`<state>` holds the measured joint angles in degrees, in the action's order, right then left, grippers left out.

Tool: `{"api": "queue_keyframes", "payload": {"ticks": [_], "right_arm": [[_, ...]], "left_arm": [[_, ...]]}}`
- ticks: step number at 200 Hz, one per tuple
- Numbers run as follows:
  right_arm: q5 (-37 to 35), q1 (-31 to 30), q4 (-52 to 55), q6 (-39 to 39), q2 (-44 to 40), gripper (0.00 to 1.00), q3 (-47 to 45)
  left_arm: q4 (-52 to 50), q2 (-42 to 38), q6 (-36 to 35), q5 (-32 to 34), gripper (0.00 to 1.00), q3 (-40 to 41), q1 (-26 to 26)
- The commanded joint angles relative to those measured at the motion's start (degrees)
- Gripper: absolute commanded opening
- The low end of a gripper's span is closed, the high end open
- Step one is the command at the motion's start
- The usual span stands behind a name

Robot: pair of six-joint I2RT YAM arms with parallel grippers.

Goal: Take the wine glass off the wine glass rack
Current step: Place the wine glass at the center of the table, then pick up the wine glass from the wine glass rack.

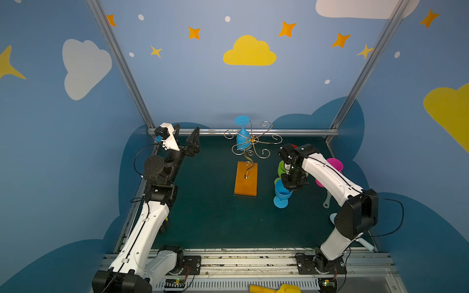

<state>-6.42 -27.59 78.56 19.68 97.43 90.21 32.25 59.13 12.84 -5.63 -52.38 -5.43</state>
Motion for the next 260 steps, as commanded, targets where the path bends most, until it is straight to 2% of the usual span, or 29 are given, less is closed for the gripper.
{"api": "queue_keyframes", "payload": {"ticks": [1, 42, 67, 86, 98, 116, 134, 165, 189, 260], "right_arm": [[1.7, 0.2, -0.6, 0.1, -3.6, 0.31, 2.1], [3.1, 1.4, -1.3, -0.3, -9.7, 0.44, 1.8], [5.2, 3.5, -3.4, -1.3, -15.7, 0.53, -0.1], [7.8, 5.7, -7.1, -3.8, -21.4, 0.57, -2.5], [8.4, 6.5, -11.9, -5.4, -26.0, 0.61, -5.6], [7.9, 7.3, -23.6, -4.3, -35.0, 0.69, -13.1], [11.5, 9.4, -33.2, -5.0, -42.7, 0.78, -19.0], [14.0, 11.2, -35.8, -7.1, -44.8, 0.79, -18.5], [14.6, 11.2, -36.5, -9.2, -44.2, 0.80, -17.6], [17.8, 11.2, -39.5, -10.9, -45.0, 0.80, -18.6]], "left_arm": [[-2.6, -0.9, -0.5, 1.5, 0.83, -2.3, 0.4], [-7.2, -0.3, 1.1, 2.3, 0.83, -4.7, 0.6], [-12.5, 0.8, 3.3, 0.4, 0.83, -8.0, 1.2], [-17.8, 2.7, 7.6, -4.4, 0.82, -11.6, 3.1], [-20.1, 4.6, 11.7, -9.6, 0.82, -13.9, 5.0], [-23.5, 8.5, 16.5, -16.4, 0.80, -18.2, 6.8], [-27.5, 13.1, 19.4, -23.6, 0.77, -23.7, 7.7], [-32.3, 23.2, 22.8, -32.6, 0.72, -32.9, 7.5], [-36.6, 32.0, 22.4, -39.1, 0.69, -41.2, 6.1], [-49.6, 53.6, 20.3, -42.3, 0.67, -64.6, 0.2]]}}
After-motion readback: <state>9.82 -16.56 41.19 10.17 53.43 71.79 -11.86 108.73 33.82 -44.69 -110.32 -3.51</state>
